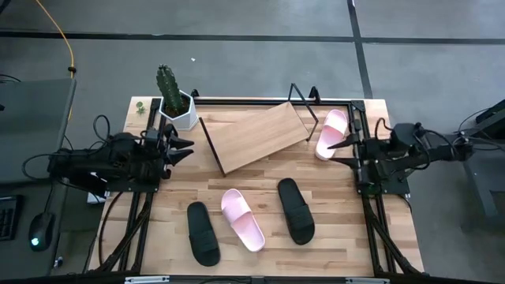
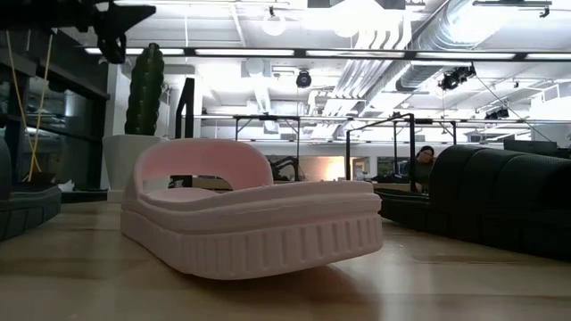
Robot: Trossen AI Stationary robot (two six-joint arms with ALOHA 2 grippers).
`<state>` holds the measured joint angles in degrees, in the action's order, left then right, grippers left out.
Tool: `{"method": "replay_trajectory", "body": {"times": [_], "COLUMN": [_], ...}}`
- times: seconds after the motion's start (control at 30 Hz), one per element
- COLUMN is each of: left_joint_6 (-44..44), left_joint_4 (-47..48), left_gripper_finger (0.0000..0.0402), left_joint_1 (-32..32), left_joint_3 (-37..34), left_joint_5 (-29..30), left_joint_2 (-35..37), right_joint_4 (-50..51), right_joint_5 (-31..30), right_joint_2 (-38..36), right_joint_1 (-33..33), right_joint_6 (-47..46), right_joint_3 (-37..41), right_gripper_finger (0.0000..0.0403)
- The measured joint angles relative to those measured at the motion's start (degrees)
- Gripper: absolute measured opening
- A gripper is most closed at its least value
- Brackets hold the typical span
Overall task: Pick and place slides into the shelf
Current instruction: Put the right black slide on the shelf
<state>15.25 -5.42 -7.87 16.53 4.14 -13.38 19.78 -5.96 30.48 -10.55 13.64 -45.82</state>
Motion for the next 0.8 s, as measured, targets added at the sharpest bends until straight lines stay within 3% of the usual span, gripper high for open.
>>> {"method": "replay_trajectory", "body": {"times": [0.3,0.8], "left_joint_6": [0.0,-1.9], "left_joint_4": [-0.4,-1.2], "left_gripper_finger": [0.0134,0.0134], "left_joint_1": [0.0,0.0], "left_joint_3": [1.1,1.1], "left_joint_5": [0.7,2.0], "left_joint_2": [0.0,0.0], "right_joint_4": [15.8,45.6], "right_joint_5": [-1.8,-33.3], "right_joint_2": [19.9,44.8], "right_joint_1": [-4.3,-23.0], "right_joint_6": [1.0,-4.7], "right_joint_3": [-23.6,-59.0], "right_gripper_finger": [0.0134,0.0134]}}
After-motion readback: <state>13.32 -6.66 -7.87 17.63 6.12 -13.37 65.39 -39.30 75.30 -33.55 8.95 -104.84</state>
